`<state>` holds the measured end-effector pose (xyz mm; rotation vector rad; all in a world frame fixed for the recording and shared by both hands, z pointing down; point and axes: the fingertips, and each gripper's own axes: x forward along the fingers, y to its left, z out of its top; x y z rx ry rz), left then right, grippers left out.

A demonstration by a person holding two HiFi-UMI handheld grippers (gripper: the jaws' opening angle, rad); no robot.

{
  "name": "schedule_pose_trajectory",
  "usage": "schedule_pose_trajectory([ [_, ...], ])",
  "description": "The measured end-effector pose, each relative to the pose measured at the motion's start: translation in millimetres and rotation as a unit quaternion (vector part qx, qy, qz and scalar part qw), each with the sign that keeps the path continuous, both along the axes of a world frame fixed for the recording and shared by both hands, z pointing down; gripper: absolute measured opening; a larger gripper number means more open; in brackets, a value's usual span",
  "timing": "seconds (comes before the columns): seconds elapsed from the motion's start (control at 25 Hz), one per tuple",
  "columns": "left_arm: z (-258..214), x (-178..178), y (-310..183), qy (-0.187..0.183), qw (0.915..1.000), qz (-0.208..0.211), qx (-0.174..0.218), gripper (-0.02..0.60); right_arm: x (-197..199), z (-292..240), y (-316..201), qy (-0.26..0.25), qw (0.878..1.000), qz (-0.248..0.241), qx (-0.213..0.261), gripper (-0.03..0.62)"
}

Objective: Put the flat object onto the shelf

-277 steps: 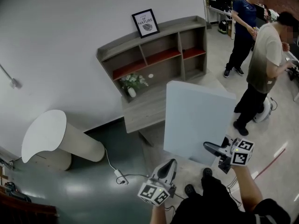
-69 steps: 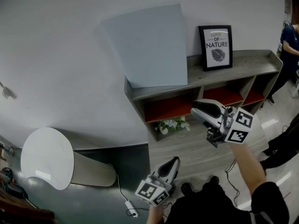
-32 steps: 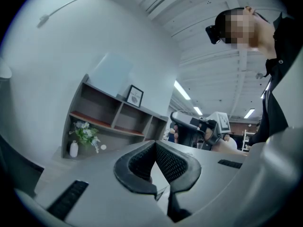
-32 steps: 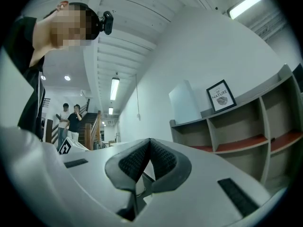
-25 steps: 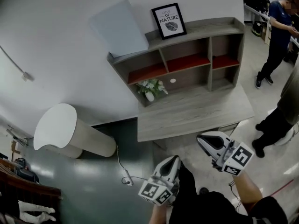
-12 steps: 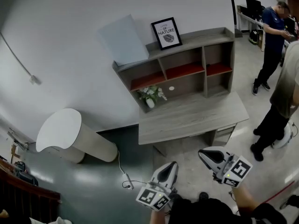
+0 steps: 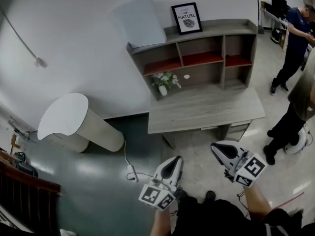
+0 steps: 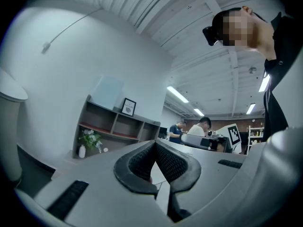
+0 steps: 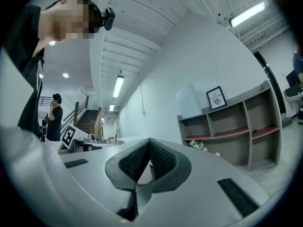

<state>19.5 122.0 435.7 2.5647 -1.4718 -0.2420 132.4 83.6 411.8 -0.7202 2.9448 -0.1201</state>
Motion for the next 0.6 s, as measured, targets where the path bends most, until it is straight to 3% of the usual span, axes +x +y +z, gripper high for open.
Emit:
schedule_pose_trajectory([
  [0.6, -10.6, 7.9, 1.3, -0.015, 0.9997, -0.014, 0.017, 0.011, 8.6, -1.6, 7.5, 0.012, 1.000, 0.018, 0.008, 0.012],
])
